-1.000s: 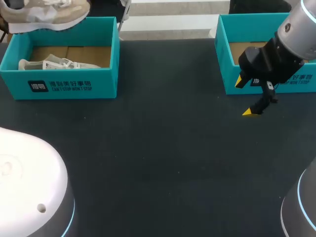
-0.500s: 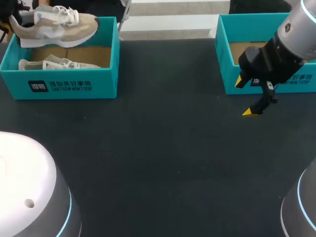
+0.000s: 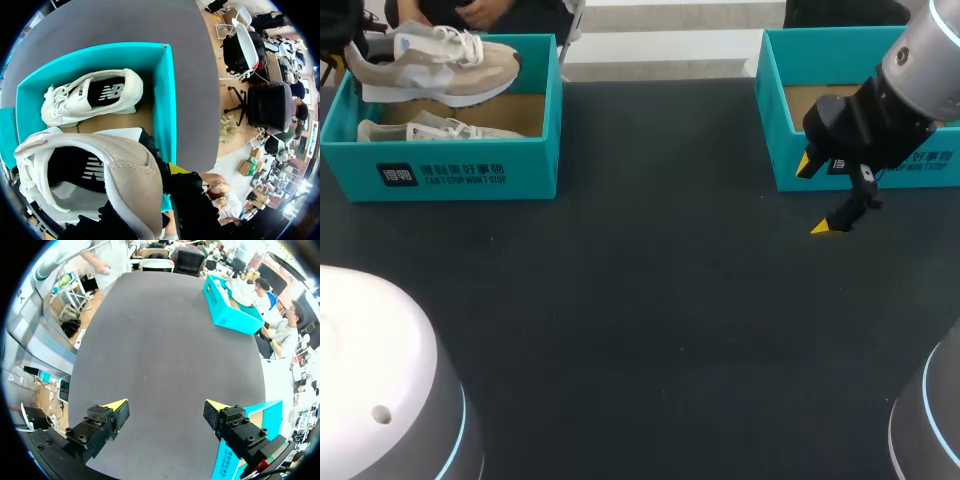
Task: Take the shoe out of the shoebox, open the shoe tongue, remove and reinsert the insole, then place the shoe into the shoebox
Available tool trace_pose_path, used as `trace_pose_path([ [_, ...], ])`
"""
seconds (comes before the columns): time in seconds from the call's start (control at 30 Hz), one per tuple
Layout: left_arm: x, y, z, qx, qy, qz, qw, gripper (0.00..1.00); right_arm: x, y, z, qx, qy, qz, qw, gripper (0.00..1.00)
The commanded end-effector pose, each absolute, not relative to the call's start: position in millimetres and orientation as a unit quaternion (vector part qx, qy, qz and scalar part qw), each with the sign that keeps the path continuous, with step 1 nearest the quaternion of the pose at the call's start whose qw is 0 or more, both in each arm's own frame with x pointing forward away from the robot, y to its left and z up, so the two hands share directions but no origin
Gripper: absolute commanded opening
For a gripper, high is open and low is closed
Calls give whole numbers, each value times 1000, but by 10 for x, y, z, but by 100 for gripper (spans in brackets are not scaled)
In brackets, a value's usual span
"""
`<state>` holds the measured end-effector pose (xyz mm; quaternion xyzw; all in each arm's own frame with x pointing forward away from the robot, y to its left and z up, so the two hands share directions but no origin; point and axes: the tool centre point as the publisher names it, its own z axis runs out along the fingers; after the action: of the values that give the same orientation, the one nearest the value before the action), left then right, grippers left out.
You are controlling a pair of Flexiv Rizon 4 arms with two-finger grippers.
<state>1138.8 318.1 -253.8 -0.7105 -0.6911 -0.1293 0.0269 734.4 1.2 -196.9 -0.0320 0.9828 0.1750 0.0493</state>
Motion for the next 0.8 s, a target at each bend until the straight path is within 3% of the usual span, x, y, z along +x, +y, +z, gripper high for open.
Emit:
trace_pose_path([
  [0.03, 11387, 3184, -2518, -711, -691, -129, 27, 0, 7351, 19, -1981, -32, 983, 175, 49, 100],
  [0.8, 11451, 3124, -2608, -711, -691, -126, 34, 0, 7351, 19, -1981, -32, 983, 175, 49, 100],
])
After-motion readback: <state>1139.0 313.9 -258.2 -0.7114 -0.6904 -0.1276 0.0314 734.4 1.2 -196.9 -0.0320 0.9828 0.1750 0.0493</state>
